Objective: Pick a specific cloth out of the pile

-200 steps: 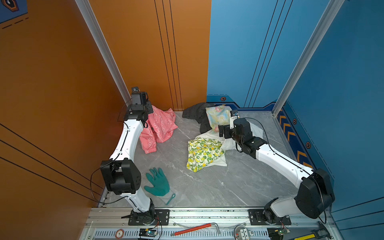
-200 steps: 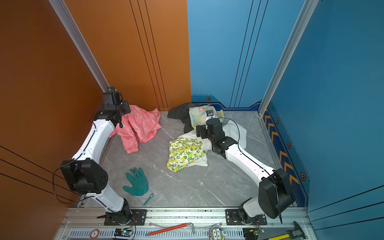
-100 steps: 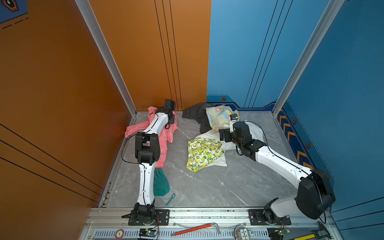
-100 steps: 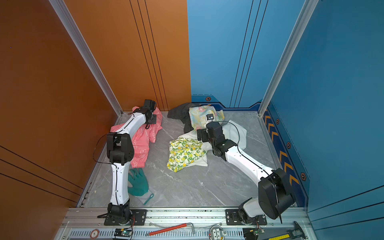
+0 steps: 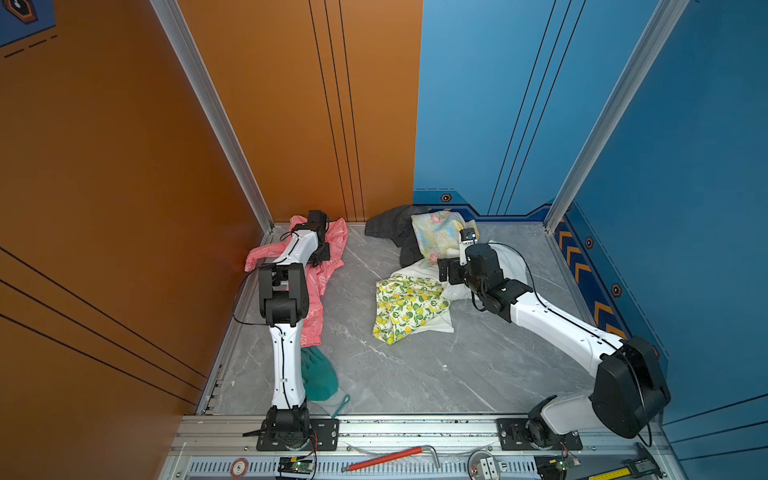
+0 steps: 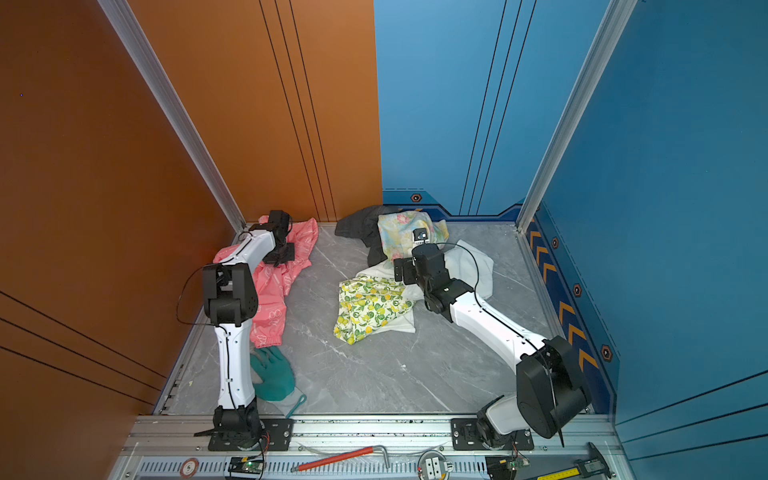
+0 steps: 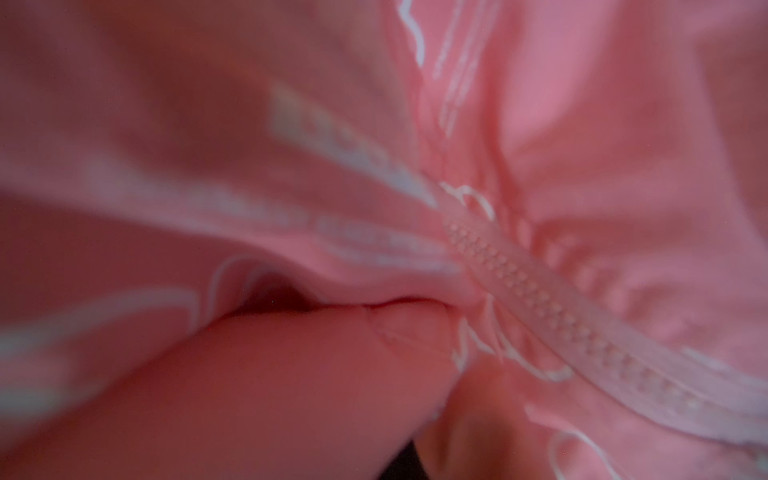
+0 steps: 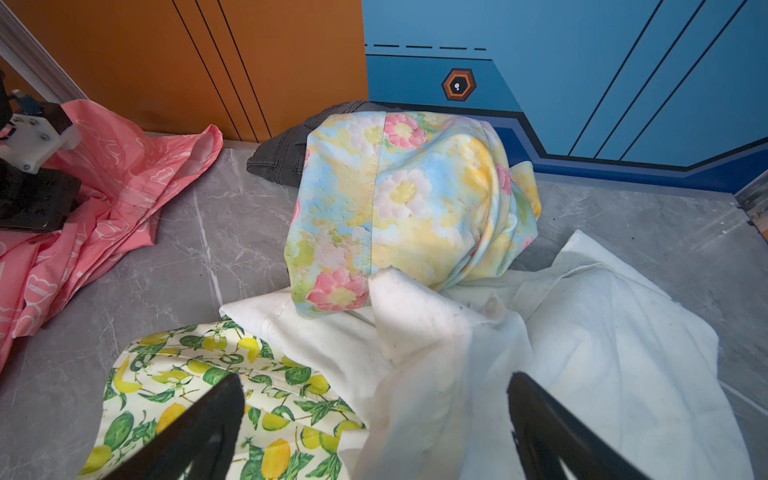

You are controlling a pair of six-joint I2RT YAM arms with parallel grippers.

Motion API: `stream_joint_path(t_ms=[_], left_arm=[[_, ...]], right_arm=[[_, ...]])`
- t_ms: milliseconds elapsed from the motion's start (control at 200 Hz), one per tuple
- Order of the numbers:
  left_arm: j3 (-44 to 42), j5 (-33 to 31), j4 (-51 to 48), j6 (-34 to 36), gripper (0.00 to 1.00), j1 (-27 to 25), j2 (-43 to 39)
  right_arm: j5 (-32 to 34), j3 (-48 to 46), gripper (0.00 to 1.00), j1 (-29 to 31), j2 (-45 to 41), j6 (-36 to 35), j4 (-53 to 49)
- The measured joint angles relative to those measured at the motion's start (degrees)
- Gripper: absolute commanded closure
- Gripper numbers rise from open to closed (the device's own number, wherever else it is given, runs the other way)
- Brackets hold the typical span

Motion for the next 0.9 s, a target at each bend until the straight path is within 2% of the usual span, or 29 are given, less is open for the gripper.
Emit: stream_joint_path(t_ms=[220, 576, 626, 706, 776, 816, 901], left_arm=[[-2.8, 1.8, 0.0, 0.0, 1.00, 1.6, -2.0], [-0.2, 4.3, -1.9, 2.9, 1.00, 3.2, -2.0], [0.4, 4.3, -2.3, 3.1, 0.89, 3.7, -2.0], [1.2, 4.5, -2.7, 3.5, 0.50, 4.3, -2.0], [1.4, 5.0, -2.7, 3.2, 0.34, 4.6, -2.2], [1.4, 5.4, -2.8, 2.6, 0.21, 4.6, -2.6], [1.4, 6.2, -3.3, 2.2, 0.04, 4.3, -4.7]], right_arm=[[0.0, -0.4, 0.00, 0.0, 0.1, 0.0, 0.0], [0.0, -1.2, 0.00, 0.0, 0.0, 0.0, 0.0], [0.0, -1.2, 0.00, 0.0, 0.0, -0.1, 0.0], [0.1, -1.2, 0.00, 0.0, 0.0, -0.2, 0.0], [0.1, -1.2, 0.00, 0.0, 0.0, -0.5, 0.0], [0.1, -1.2, 0.00, 0.0, 0.0, -0.5, 0.0], [0.0, -1.2, 0.00, 0.0, 0.0, -0.5, 0.0]])
